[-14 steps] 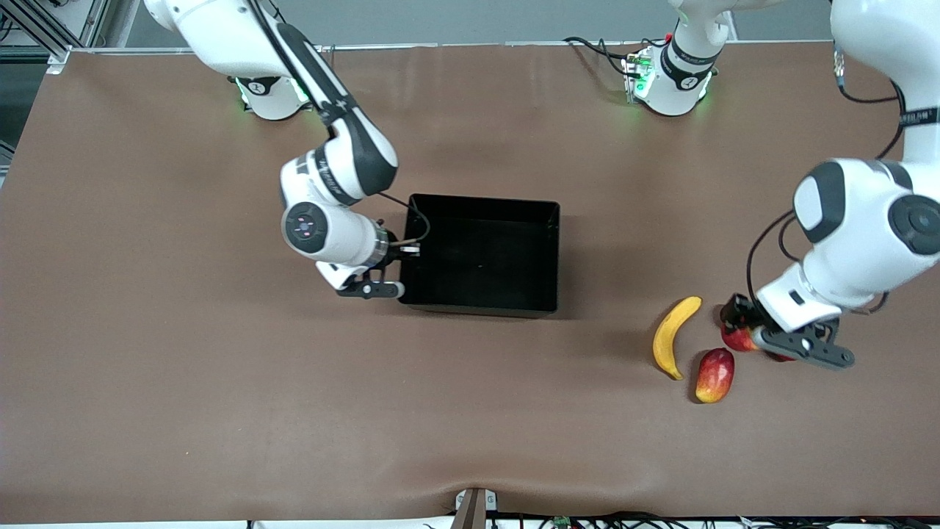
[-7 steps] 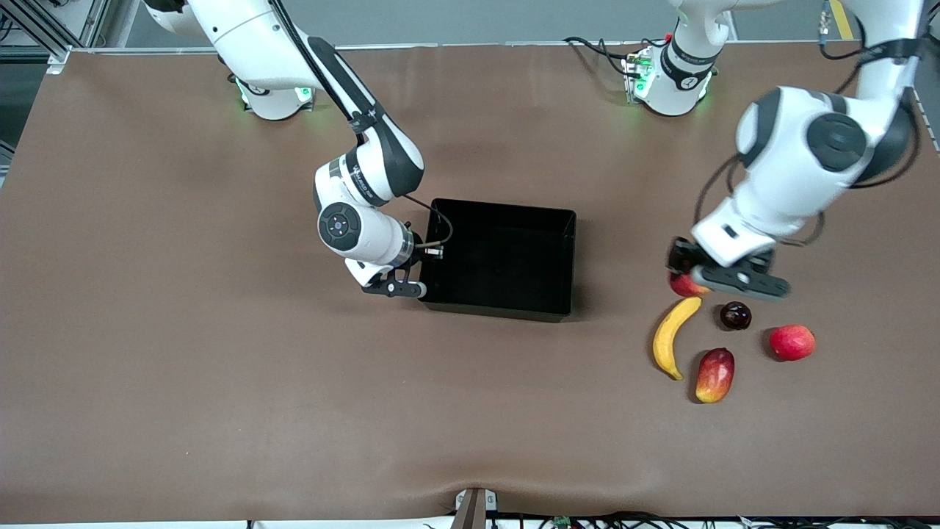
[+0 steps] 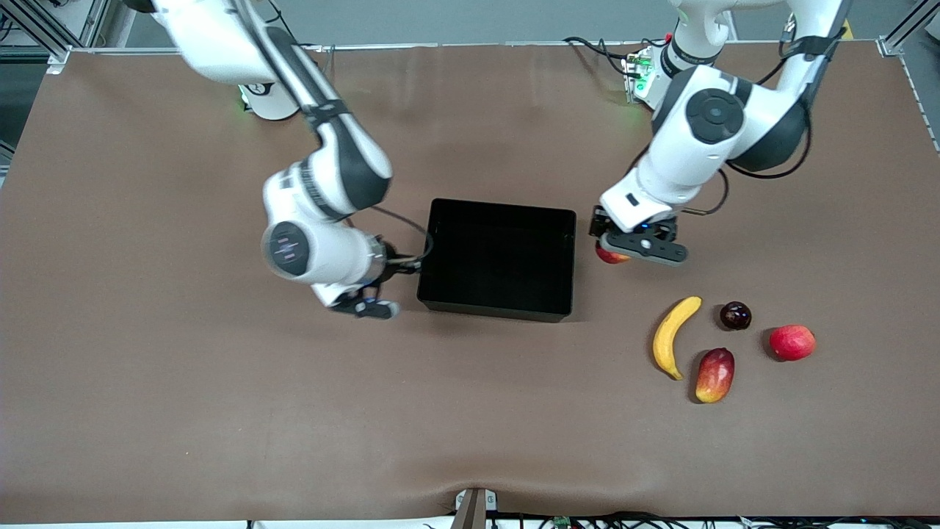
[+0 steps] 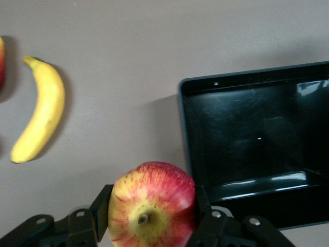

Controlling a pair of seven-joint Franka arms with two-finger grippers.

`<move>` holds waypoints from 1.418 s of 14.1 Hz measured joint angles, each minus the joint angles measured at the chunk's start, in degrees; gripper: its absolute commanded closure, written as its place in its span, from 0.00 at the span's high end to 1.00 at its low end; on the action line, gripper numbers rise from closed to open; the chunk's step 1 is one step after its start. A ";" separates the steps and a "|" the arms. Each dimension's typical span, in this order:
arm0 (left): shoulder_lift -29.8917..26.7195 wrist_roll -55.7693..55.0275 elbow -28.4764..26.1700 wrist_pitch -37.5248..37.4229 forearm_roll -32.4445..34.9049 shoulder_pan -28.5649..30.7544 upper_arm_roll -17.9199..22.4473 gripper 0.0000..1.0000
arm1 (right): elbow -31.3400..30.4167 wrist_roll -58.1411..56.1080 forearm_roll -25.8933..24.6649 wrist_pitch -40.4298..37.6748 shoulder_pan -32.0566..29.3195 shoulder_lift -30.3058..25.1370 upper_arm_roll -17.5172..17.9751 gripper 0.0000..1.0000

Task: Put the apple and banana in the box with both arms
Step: 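Carry the apple toward the tray while the right gripper returns to rest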

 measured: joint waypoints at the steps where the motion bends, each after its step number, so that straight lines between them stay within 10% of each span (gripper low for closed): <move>1: 0.74 -2.86 -0.17 1.02 0.69 -1.61 -0.06 0.00 | 2.43 -0.02 -1.80 -3.82 -1.98 -0.04 -0.02 1.00; 10: 14.61 -37.35 -0.58 10.05 24.89 -12.99 -0.50 0.00 | 15.60 -6.54 -8.77 -18.93 -19.24 -1.91 -0.30 1.00; 20: 22.68 -42.42 0.21 13.86 34.68 -13.30 -0.40 0.04 | 8.63 -22.79 -19.92 -25.74 -26.62 -20.53 -0.89 1.00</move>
